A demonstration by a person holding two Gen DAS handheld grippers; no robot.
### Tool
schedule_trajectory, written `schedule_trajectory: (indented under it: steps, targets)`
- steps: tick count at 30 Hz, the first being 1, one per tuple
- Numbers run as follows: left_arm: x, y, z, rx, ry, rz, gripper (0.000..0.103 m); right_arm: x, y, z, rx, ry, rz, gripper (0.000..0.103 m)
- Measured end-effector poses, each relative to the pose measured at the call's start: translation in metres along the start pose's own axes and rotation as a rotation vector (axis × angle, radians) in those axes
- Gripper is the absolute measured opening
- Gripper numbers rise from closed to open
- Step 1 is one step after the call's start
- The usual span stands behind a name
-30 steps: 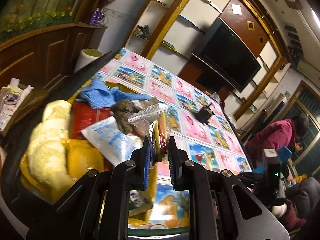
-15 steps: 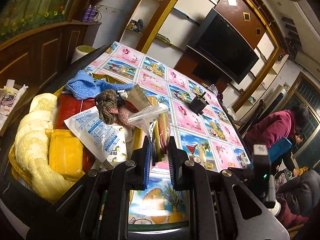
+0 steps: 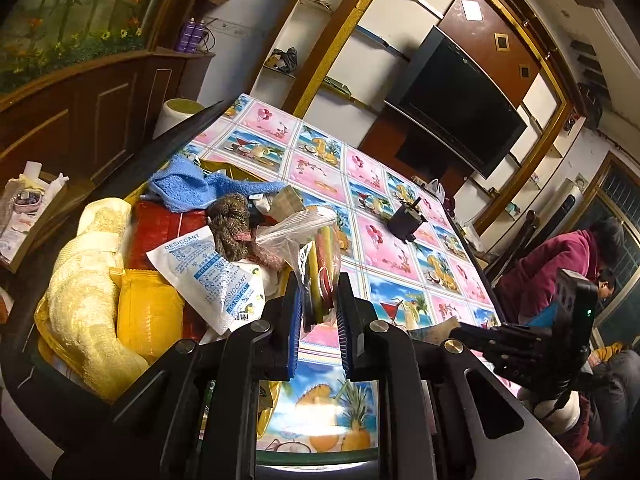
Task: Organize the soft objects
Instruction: 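Release the clear bag into the box with left gripper while right gripper drops the packet there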
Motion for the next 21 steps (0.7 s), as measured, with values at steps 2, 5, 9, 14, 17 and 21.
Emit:
schedule_trajectory:
  steps: [2,5,9,14,17,21]
  targets:
    - [-0.001,0.002,-0.002,-0.002,-0.006,-0.004,0.015,-0.005,-0.003,-0.005,-0.005,-0.013,0.009,0.006]
    - [-0.003,0.006,-0.005,-0.008,-0.015,-0.009,0.015,-0.010,-0.005,-0.010,-0.013,-0.030,0.017,0.006]
    - [-0.009,0.014,-0.015,-0.023,-0.041,-0.020,0.015,-0.021,0.000,-0.019,-0.039,-0.049,0.016,0.006]
    - [-0.019,0.033,-0.026,-0.073,-0.064,-0.025,0.015,-0.054,0.025,-0.030,-0.075,-0.113,-0.025,0.006]
    - [-0.026,0.053,-0.026,-0.112,-0.062,-0.044,0.015,-0.082,0.050,-0.033,-0.108,-0.156,-0.067,0.006]
    - [-0.041,0.080,-0.019,-0.136,-0.049,-0.074,0.015,-0.118,0.089,-0.024,-0.150,-0.186,-0.126,0.006]
Point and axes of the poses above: each gripper's, at about its wrist camera, not at the fingertips, and z roughly the way its jaws point, y to its left, x to its underside, the point moved 5 cm from there along z, roughly the way its jaws point, and after that the axes turned 14 degrees about x, right-handed, at the moved point
